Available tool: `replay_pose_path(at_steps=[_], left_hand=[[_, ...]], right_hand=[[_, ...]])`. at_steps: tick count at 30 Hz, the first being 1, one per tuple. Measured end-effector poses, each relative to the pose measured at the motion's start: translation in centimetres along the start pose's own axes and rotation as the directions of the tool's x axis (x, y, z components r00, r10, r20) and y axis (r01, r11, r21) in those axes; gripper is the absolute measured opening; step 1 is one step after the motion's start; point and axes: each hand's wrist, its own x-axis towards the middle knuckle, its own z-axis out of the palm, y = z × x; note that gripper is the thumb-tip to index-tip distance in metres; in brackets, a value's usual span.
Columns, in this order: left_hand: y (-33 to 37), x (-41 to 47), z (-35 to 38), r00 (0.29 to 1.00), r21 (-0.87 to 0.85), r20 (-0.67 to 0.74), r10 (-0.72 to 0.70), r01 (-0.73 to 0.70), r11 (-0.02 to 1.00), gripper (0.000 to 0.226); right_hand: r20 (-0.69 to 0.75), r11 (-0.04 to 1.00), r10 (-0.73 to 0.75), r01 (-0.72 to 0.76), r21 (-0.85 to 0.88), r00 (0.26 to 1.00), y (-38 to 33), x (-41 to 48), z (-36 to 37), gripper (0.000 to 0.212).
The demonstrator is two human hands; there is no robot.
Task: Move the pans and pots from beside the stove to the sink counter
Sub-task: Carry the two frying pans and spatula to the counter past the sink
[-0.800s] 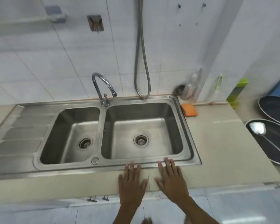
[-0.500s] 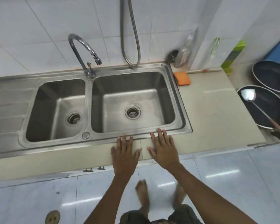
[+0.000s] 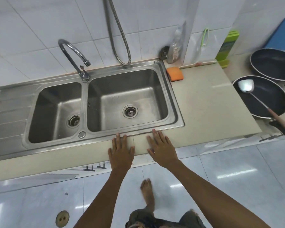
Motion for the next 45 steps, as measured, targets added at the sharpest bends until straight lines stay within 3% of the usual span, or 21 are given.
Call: replay_pose_path(at_steps=[4,7,11,20,25,30,33,35,38,40,45], left_hand=[[4.2,-4.3,0.5,0.998,-0.038,-0.054,0.011,-0.013,0.999,0.068],[10.2,-7.9,0.9,0.983,-0.024,-0.121,0.136,-0.140,0.990,0.068],[21.0,-11.4,1.7,0.951,-0.030,-0.093,0.294,-0.298,0.954,0.070],[43.8,-18.0,5.5,0.806,-0.085,0.050,0.590,-0.585,0.806,0.069],[51.6,-19.0,6.8,0.773,-0.179,0.166,0.612,-0.587,0.790,0.068],[57.8,-16.7,8.3,0.798,-0.401,0.313,0.515,-0.380,0.834,0.063],[61.2,-14.5,9.2,0.786,-0.593,0.452,0.422,-0.089,0.800,0.062],[63.5,-12.7,10.0,0.743,-0.656,0.593,0.310,0.222,0.721,0.060],[65.9,-10.4,10.8,0.589,-0.617,0.779,0.217,0.657,0.433,0.056],[67.4,-9.0,11.7,0.548,-0.580,0.814,0.195,0.748,0.322,0.054],[70.3,-7.3,12.4,0.515,-0.523,0.851,0.104,0.814,0.251,0.047]], right_hand=[[-0.110,1.000,0.007,-0.005,0.017,0.994,3.5,-4.5,-1.2,0.060],[-0.214,0.998,0.012,-0.024,-0.057,0.977,8.1,-8.9,-2.9,0.057],[-0.339,0.990,0.066,-0.104,-0.097,0.939,16.2,-15.3,-5.8,0.054],[-0.438,0.858,0.471,-0.512,0.029,0.766,33.1,-30.6,-10.9,0.056],[-0.462,0.790,0.583,-0.599,0.130,0.669,39.4,-33.8,-11.7,0.056],[-0.393,0.758,0.637,-0.631,0.164,0.663,45.2,-32.8,-11.4,0.059],[-0.305,0.762,0.644,-0.623,0.178,0.701,49.3,-30.8,-11.7,0.062],[-0.242,0.762,0.647,-0.610,0.217,0.723,52.6,-28.8,-12.6,0.063],[-0.141,0.707,0.679,-0.589,0.392,0.721,57.2,-25.6,-14.6,0.063],[-0.052,0.633,0.694,-0.575,0.519,0.718,60.6,-23.0,-16.3,0.062],[-0.015,0.519,0.743,-0.561,0.644,0.670,68.4,-17.3,-19.8,0.058]])
